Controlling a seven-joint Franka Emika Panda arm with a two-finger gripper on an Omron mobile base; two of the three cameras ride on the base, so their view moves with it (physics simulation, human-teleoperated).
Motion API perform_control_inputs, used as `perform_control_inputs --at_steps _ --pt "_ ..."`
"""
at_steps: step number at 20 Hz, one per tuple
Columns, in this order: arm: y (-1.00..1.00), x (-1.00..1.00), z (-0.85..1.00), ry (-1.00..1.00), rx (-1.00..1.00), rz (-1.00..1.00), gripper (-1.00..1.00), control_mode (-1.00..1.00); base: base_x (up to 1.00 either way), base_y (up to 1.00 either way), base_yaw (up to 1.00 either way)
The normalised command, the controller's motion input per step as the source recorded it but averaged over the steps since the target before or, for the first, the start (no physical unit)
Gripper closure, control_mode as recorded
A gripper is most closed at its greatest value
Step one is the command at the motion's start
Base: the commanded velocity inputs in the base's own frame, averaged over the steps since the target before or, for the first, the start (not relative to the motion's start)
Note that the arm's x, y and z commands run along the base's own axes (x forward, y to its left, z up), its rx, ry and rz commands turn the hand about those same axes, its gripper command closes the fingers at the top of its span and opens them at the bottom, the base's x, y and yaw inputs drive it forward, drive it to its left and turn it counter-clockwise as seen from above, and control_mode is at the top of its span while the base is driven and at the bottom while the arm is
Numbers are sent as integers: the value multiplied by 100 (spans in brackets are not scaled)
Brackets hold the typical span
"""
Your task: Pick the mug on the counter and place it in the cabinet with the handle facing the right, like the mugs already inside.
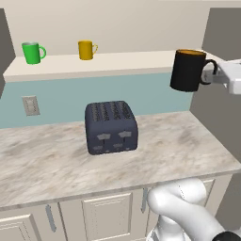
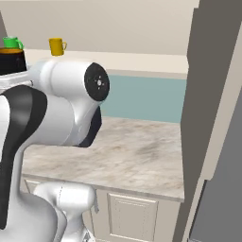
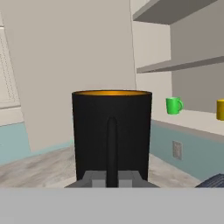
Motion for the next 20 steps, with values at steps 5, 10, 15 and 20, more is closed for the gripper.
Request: perform_control_inputs --at_steps 5,10,15,20 --pt "-1 44 15 -7 -5 1 100 -100 0 0 0" --pt "-1 46 0 -6 -5 6 100 -100 0 0 0" --pt "0 49 1 -5 -2 4 100 -100 0 0 0" --pt "0 26 5 -3 -3 -2 100 -100 0 0 0"
